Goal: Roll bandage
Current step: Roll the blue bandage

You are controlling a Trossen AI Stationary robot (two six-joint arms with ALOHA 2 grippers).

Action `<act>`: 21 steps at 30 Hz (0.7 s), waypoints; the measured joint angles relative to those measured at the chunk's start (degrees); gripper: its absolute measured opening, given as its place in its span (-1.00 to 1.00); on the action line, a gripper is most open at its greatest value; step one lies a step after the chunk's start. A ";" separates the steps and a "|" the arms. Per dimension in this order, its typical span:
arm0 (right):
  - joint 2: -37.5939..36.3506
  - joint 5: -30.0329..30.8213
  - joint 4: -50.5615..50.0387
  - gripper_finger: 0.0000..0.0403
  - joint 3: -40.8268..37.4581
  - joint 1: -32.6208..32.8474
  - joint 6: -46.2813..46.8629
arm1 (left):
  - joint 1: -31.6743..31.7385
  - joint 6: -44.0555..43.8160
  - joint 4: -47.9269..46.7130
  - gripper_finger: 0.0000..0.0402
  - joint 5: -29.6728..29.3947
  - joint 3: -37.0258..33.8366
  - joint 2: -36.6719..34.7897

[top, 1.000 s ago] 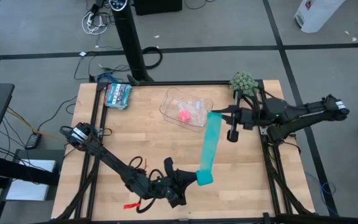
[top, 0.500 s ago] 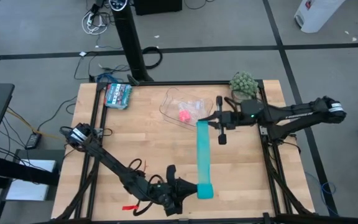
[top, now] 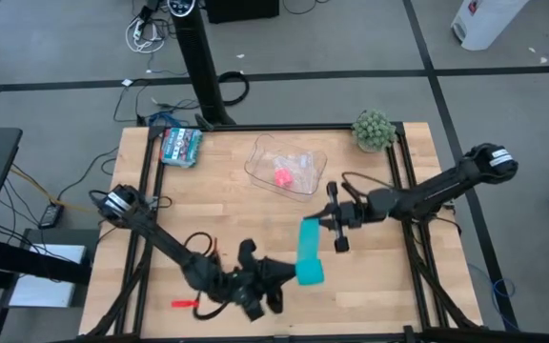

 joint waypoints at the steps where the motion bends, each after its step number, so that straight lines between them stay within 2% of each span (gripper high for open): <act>1: 1.16 1.14 0.89 -1.00 0.10 1.36 0.00 | 0.83 -0.07 -0.09 -0.94 0.19 0.00 0.00; 5: 4.57 6.01 3.45 -1.00 0.35 6.52 0.01 | 3.17 1.27 -0.10 -0.94 -0.54 0.00 0.02; 12: 9.82 14.73 9.06 -1.00 0.38 17.06 0.02 | 4.49 8.90 -0.14 -0.94 -2.87 0.00 0.02; 21: 12.80 20.94 14.61 -1.00 0.75 27.98 -0.14 | 4.76 10.82 -7.57 -0.94 -6.72 0.00 0.02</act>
